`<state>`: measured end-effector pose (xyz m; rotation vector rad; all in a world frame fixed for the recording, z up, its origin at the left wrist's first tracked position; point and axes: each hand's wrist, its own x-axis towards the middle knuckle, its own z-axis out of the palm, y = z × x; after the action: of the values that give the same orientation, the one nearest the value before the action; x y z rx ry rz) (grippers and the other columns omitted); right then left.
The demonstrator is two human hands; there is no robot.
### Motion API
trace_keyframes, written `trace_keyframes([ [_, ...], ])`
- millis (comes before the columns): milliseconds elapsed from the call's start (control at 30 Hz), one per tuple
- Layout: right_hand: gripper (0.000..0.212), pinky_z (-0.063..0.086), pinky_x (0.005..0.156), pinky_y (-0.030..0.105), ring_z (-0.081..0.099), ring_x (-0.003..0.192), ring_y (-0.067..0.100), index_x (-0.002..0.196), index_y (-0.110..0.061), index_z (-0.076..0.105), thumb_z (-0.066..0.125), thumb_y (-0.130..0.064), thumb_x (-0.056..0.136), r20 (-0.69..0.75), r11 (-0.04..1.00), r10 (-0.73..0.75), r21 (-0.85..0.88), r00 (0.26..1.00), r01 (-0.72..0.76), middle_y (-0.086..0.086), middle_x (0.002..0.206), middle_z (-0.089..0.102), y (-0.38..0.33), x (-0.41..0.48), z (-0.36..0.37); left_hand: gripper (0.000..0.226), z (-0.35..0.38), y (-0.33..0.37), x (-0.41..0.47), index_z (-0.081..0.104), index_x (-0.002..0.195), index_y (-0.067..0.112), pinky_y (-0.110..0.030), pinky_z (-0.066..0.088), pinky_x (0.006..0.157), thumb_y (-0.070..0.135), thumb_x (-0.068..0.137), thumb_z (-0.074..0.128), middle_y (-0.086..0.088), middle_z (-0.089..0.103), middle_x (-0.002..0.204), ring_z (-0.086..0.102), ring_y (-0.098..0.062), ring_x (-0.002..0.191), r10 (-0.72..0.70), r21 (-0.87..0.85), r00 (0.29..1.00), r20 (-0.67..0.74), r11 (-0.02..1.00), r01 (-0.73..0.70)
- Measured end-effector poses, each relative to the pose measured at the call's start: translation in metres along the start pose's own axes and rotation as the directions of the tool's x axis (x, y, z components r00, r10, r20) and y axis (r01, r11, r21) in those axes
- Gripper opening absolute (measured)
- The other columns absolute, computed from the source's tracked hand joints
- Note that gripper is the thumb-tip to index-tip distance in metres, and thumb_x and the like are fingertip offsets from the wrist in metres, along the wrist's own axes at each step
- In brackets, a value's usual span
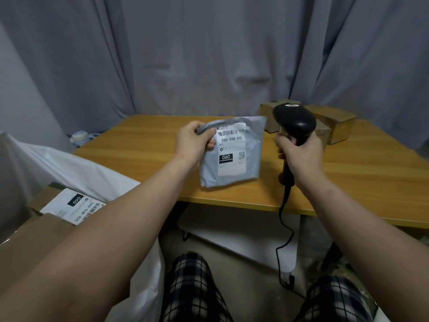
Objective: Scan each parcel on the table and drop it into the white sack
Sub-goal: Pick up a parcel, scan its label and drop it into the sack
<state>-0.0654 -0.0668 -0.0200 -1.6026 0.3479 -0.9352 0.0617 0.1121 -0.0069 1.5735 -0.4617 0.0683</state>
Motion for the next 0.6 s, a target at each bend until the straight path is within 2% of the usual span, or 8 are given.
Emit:
trace_keyframes([
  [100,0.018,0.051,0.054,0.028,0.057,0.061,0.016,0.099,-0.005,0.062,0.069,-0.013,0.085,0.114,0.999,-0.032,0.015,0.993,0.031,0.006,0.073,0.058,-0.003,-0.014,0.001,0.023,-0.002,-0.017,0.001,0.056,0.072,0.014,-0.017,0.047,0.053,0.002,0.089,0.064,0.005,0.059,0.05,0.053,-0.001,0.042,-0.009,0.078,1.0,0.013,0.997,0.008],
  [167,0.019,0.05,0.051,0.033,0.056,0.054,0.018,0.091,0.003,0.061,0.07,-0.013,0.086,0.207,0.999,-0.041,-0.016,0.977,0.045,0.01,0.067,0.056,0.004,-0.029,0.006,0.021,-0.005,-0.025,-0.001,0.057,0.073,0.015,-0.02,0.047,0.054,0.005,0.09,0.063,0.007,0.058,0.048,0.052,-0.003,0.044,-0.007,0.104,1.0,0.008,0.995,0.006],
  [233,0.034,0.049,0.052,0.038,0.055,0.049,0.021,0.078,0.01,0.054,0.072,-0.018,0.084,0.242,0.998,-0.012,-0.055,0.97,0.026,0.015,0.062,0.051,0.018,-0.042,0.014,0.018,-0.008,-0.027,-0.002,0.058,0.076,0.015,-0.02,0.045,0.053,0.007,0.092,0.061,0.005,0.057,0.052,0.051,-0.002,0.043,0.007,0.11,1.0,-0.029,0.994,-0.004],
  [300,0.043,0.049,0.054,0.043,0.052,0.049,0.025,0.064,0.0,0.048,0.074,-0.031,0.078,0.234,0.997,0.019,-0.08,0.972,0.0,0.014,0.058,0.046,0.03,-0.055,0.02,0.019,-0.011,-0.024,-0.003,0.055,0.076,0.016,-0.018,0.043,0.047,0.01,0.094,0.06,0.002,0.055,0.057,0.049,0.0,0.042,0.025,0.127,0.998,-0.065,0.992,-0.017],
  [367,0.046,0.05,0.057,0.047,0.051,0.052,0.031,0.057,-0.011,0.044,0.071,-0.045,0.07,0.199,0.994,0.029,-0.106,0.98,-0.008,0.011,0.055,0.046,0.038,-0.064,0.024,0.023,-0.015,-0.023,0.0,0.053,0.072,0.018,-0.02,0.041,0.044,0.013,0.093,0.061,0.001,0.052,0.058,0.048,-0.001,0.04,0.063,0.158,0.993,-0.1,0.986,-0.047],
  [433,0.042,0.051,0.06,0.049,0.053,0.055,0.032,0.058,-0.011,0.047,0.071,-0.04,0.074,0.162,0.995,0.026,-0.101,0.986,-0.009,0.012,0.056,0.049,0.041,-0.069,0.026,0.024,-0.019,-0.022,0.004,0.054,0.07,0.02,-0.026,0.04,0.048,0.015,0.091,0.063,0.003,0.051,0.058,0.046,-0.006,0.043,0.103,0.214,0.988,-0.115,0.974,-0.076],
  [533,0.039,0.051,0.06,0.048,0.058,0.058,0.036,0.064,0.002,0.054,0.068,-0.032,0.078,0.167,0.994,-0.009,-0.108,0.986,0.027,0.023,0.058,0.053,0.044,-0.072,0.027,0.021,-0.022,-0.02,0.008,0.057,0.071,0.019,-0.028,0.037,0.053,0.017,0.091,0.064,0.004,0.052,0.06,0.044,-0.01,0.05,0.121,0.276,0.987,-0.107,0.957,-0.088],
  [600,0.033,0.05,0.058,0.047,0.059,0.062,0.041,0.058,-0.005,0.052,0.067,-0.025,0.078,0.198,0.985,-0.045,-0.155,0.979,0.076,0.022,0.056,0.053,0.045,-0.073,0.028,0.023,-0.022,-0.019,0.011,0.057,0.069,0.021,-0.028,0.038,0.054,0.018,0.091,0.064,0.004,0.052,0.059,0.044,-0.01,0.051,0.12,0.284,0.987,-0.106,0.955,-0.086],
])
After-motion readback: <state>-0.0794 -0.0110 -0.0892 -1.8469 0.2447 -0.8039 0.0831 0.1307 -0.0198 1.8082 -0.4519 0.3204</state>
